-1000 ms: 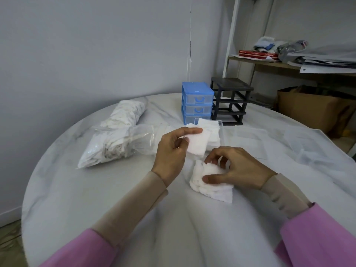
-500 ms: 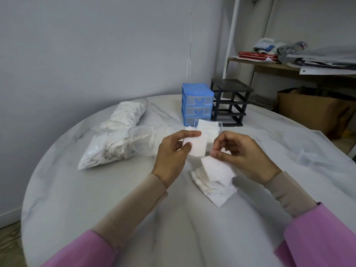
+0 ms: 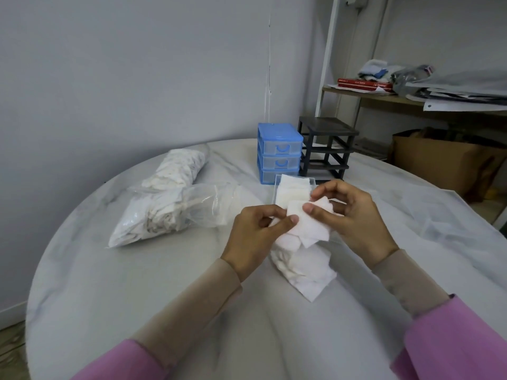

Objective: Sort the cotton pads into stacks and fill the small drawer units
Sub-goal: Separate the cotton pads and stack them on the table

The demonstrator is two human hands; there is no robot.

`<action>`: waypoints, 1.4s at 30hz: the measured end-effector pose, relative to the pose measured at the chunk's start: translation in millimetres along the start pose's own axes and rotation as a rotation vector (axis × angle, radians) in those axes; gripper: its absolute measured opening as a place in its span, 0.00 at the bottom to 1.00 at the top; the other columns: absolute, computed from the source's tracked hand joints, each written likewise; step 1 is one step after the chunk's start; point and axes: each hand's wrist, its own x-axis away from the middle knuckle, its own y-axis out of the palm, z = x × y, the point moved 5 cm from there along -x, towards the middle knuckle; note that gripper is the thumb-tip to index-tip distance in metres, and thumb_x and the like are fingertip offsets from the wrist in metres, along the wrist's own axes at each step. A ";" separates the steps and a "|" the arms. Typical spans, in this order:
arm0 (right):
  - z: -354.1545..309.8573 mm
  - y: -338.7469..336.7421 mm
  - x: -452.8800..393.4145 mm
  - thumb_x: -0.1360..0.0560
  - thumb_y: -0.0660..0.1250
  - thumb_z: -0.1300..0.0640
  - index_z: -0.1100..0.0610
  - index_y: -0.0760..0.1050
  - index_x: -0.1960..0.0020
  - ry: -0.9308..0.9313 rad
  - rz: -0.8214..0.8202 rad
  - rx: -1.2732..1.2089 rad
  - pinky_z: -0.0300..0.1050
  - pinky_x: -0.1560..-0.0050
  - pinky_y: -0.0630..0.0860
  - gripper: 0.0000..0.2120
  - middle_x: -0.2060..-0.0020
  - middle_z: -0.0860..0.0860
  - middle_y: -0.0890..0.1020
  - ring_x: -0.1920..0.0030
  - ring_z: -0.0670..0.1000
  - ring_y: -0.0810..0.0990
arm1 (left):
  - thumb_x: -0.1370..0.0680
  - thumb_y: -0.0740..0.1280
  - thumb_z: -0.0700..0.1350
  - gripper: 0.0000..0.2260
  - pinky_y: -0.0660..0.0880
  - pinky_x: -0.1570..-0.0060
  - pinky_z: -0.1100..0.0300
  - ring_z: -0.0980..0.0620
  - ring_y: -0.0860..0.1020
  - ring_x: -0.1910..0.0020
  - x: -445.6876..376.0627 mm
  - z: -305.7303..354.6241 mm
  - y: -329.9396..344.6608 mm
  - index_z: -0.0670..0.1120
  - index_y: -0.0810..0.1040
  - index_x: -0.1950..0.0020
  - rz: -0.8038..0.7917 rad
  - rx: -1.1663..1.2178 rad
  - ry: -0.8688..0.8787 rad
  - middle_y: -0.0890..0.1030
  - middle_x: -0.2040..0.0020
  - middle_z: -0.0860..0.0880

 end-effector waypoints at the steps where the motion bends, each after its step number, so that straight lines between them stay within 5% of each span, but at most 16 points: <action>1: 1.6 2.4 0.1 0.37 0.74 0.57 0.54 0.76 0.56 0.036 -0.034 -0.049 0.37 0.55 0.77 0.13 0.59 0.44 0.81 0.56 0.45 0.79 | 0.27 0.71 0.40 0.05 0.73 0.59 0.62 0.54 0.77 0.62 -0.8 0.4 -3.2 0.44 0.80 0.63 0.031 0.010 0.009 0.80 0.64 0.49; 5: 4.2 6.6 1.1 0.28 0.67 0.66 0.59 0.75 0.47 0.158 -0.083 -0.275 0.34 0.64 0.78 0.10 0.64 0.47 0.84 0.64 0.43 0.82 | 0.26 0.69 0.39 0.05 0.72 0.60 0.67 0.58 0.77 0.62 -2.8 7.1 -12.9 0.43 0.82 0.61 0.139 0.084 0.038 0.81 0.64 0.52; 10: 6.4 9.4 2.1 0.23 0.60 0.65 0.66 0.74 0.42 0.199 -0.126 -0.256 0.33 0.58 0.78 0.11 0.57 0.56 0.81 0.61 0.43 0.80 | 0.26 0.68 0.39 0.05 0.74 0.53 0.58 0.55 0.78 0.59 -2.5 6.3 -13.9 0.44 0.82 0.59 0.163 0.134 -0.004 0.82 0.62 0.50; 15: 3.0 9.1 1.5 0.23 0.59 0.66 0.60 0.76 0.46 0.153 -0.117 -0.200 0.32 0.58 0.77 0.09 0.64 0.45 0.83 0.63 0.40 0.80 | 0.26 0.68 0.41 0.05 0.72 0.58 0.65 0.58 0.76 0.61 -2.3 6.5 -15.5 0.40 0.82 0.58 0.188 0.130 0.022 0.81 0.63 0.49; 19: -4.6 -3.3 0.8 0.22 0.59 0.66 0.54 0.75 0.52 0.076 0.063 -0.132 0.29 0.62 0.72 0.10 0.62 0.40 0.81 0.63 0.34 0.77 | 0.26 0.68 0.40 0.05 0.73 0.57 0.64 0.57 0.77 0.61 -2.4 6.0 -20.0 0.39 0.83 0.57 0.248 0.170 -0.001 0.82 0.61 0.48; 24: -5.2 -20.5 -1.1 0.25 0.62 0.71 0.53 0.73 0.52 0.086 0.286 -0.247 0.31 0.65 0.76 0.13 0.60 0.47 0.79 0.65 0.37 0.79 | 0.25 0.68 0.40 0.06 0.72 0.55 0.60 0.55 0.76 0.60 -3.0 2.8 -20.3 0.37 0.82 0.58 0.256 0.177 -0.033 0.80 0.62 0.48; 30: -7.6 -9.1 1.9 0.28 0.65 0.71 0.56 0.75 0.56 0.110 0.174 -0.365 0.34 0.64 0.78 0.11 0.62 0.48 0.80 0.61 0.42 0.80 | 0.26 0.69 0.40 0.08 0.71 0.57 0.65 0.53 0.75 0.59 -3.1 3.2 -19.1 0.35 0.81 0.57 0.234 0.094 0.028 0.81 0.59 0.42; 36: -0.5 7.1 3.4 0.32 0.70 0.68 0.61 0.76 0.58 0.150 0.053 -0.270 0.30 0.68 0.72 0.05 0.66 0.50 0.80 0.69 0.41 0.77 | 0.23 0.63 0.36 0.13 0.73 0.59 0.68 0.62 0.77 0.63 -0.2 11.8 -12.4 0.50 0.81 0.62 0.149 0.102 0.039 0.82 0.66 0.59; 42: 7.7 6.5 3.8 0.32 0.73 0.62 0.58 0.77 0.61 0.176 0.074 -0.151 0.32 0.61 0.72 0.05 0.64 0.49 0.79 0.64 0.43 0.75 | 0.22 0.62 0.35 0.11 0.74 0.59 0.68 0.61 0.79 0.61 1.8 16.8 -8.1 0.47 0.82 0.55 0.105 0.138 0.065 0.83 0.64 0.57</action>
